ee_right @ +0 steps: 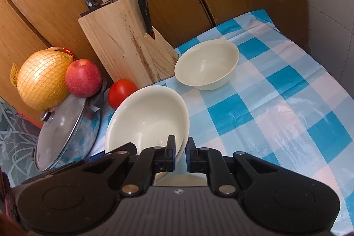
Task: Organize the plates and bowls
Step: 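Carry the nested cream bowls with the left gripper toward a third bowl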
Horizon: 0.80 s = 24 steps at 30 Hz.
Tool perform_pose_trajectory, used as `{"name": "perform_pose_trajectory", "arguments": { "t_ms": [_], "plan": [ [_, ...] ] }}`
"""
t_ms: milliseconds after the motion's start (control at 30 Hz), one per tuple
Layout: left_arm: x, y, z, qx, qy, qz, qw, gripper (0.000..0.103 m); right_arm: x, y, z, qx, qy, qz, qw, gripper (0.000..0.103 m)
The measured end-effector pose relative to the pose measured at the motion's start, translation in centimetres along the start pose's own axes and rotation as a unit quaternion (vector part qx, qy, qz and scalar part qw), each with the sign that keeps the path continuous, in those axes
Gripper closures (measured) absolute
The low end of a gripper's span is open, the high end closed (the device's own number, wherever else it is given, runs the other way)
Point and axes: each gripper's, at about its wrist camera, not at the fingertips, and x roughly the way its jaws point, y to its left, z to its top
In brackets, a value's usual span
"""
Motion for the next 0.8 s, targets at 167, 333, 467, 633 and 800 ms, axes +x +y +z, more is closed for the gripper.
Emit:
{"name": "perform_pose_trajectory", "arguments": {
  "t_ms": [167, 333, 467, 633, 800],
  "plan": [
    [-1.7, -0.5, -0.9, 0.007, -0.006, -0.005, 0.9999, 0.076, -1.8, -0.1, -1.1, 0.003, 0.0, 0.004, 1.0, 0.092],
    [-2.9, -0.8, -1.7, 0.012, -0.008, -0.008, 0.9999, 0.076, -3.1, -0.2, -2.1, 0.004, 0.002, 0.006, 1.0, 0.092],
    [-3.6, -1.1, -2.4, 0.018, -0.007, -0.009, 0.9998, 0.075, -3.8, -0.5, -2.8, 0.008, 0.005, 0.007, 1.0, 0.092],
    [-4.2, -1.2, -3.2, 0.022, -0.001, -0.013, 0.9997, 0.074, -4.5, -0.7, -3.8, 0.01, 0.012, 0.006, 1.0, 0.092],
    [-4.2, -1.5, -4.1, 0.03, 0.011, -0.015, 0.9994, 0.073, -4.8, -1.0, -4.8, 0.011, 0.021, -0.003, 1.0, 0.091]
  ]
}}
